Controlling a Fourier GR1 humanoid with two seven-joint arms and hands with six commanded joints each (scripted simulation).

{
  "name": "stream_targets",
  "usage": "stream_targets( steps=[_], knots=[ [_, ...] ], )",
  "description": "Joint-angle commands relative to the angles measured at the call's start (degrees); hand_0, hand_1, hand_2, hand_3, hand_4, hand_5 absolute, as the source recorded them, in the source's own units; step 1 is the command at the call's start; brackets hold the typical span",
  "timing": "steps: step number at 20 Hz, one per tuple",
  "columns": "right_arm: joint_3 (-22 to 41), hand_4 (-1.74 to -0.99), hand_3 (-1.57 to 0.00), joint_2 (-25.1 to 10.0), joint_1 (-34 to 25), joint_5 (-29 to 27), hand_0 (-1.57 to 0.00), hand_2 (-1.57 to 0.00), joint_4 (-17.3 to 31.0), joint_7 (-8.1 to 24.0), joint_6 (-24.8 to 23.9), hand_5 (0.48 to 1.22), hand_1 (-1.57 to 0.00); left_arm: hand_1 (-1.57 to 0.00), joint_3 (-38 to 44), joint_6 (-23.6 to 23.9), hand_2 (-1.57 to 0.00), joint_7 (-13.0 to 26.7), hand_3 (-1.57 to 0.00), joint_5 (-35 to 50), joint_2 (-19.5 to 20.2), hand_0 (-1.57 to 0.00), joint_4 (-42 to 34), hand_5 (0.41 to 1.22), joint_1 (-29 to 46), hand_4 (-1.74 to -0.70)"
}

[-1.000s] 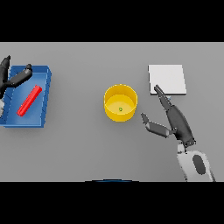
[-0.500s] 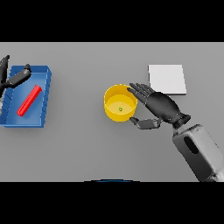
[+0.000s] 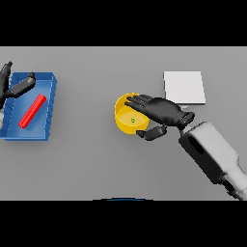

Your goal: Pick up the red beaker and tilt it to pour out 1 green nut into yellow bowl. Pick up the yellow bowl and place it on the metallic measuring scale.

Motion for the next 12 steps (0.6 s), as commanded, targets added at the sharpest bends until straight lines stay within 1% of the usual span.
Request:
stream_targets(
  steps=[1, 2, 3, 4, 7, 9, 10, 11, 12],
  knots=[
    [0.13, -1.25, 0.0, 0.02, -0.98, -0.12, 0.0, 0.0, 1.37, -0.59, 0.6, 0.686, 0.0, 0.0, 0.08, -0.09, 0.0, -0.07, 0.0, 0.26, -0.02, 0.0, 0.12, 0.72, 0.31, -0.79],
    [0.77, -1.246, 0.0, 0.09, -1.74, 0.23, 0.0, 0.0, 2.47, -1.36, 0.94, 0.686, 0.0, 0.0, 0.13, 0.01, 0.0, 0.02, 0.0, 0.13, -0.28, 0.0, 0.43, 0.723, -0.18, -0.79],
    [1.77, -1.244, 0.0, 1.1, -1.35, 0.79, 0.0, 0.0, 3.53, -1.36, 0.67, 0.685, 0.0, 0.0, 0.07, -0.41, 0.0, -0.62, 0.0, 0.02, -0.49, 0.0, 1.29, 0.725, -0.37, -0.8],
    [2.19, -1.243, 0.0, 1.4, -2.04, 0.81, 0.0, 0.0, 4.35, -2.31, 0.97, 0.682, 0.0, 0.0, 0.03, -0.46, 0.0, -0.93, 0.0, -0.15, -0.49, 0.0, 1.59, 0.729, -0.4, -0.8],
    [3.66, -1.27, 0.0, 2.29, -4.04, 1.64, 0.0, 0.0, 6.64, -1.44, 2.8, 0.678, 0.0, 0.0, -0.12, -0.75, 0.0, -0.35, 0.0, -0.37, -0.62, 0.0, 1.73, 0.734, -1.31, -0.8],
    [4.14, -1.288, 0.0, 2.34, -5.18, 2.14, 0.0, 0.0, 8.81, -1.55, 3.36, 0.671, 0.0, 0.0, 0.18, -0.39, 0.0, -0.54, 0.0, 0.03, -0.29, 0.0, 0.99, 0.735, -0.63, -0.8],
    [4.4, -1.295, 0.0, 2.82, -5.87, 2.23, 0.0, 0.0, 9.83, -1.11, 3.92, 0.671, 0.0, 0.0, 0.25, -0.24, 0.0, -0.74, 0.0, 0.2, -0.14, 0.0, 0.78, 0.735, -0.1, -0.8],
    [4.73, -1.3, 0.0, 2.3, -5.72, 2.45, 0.0, 0.0, 10.1, -1.83, 4.13, 0.671, 0.0, 0.0, 0.35, -0.38, 0.0, -1.15, 0.0, 0.08, -0.2, 0.0, 1.45, 0.737, -0.24, -0.8],
    [5.2, -1.303, 0.0, 2.64, -5.75, 2.8, 0.0, 0.0, 9.9, -1.37, 4.25, 0.674, 0.0, 0.0, 0.2, -0.47, 0.0, -1.44, 0.0, 0.01, -0.48, 0.0, 1.69, 0.738, -0.24, -0.8]
  ],
)
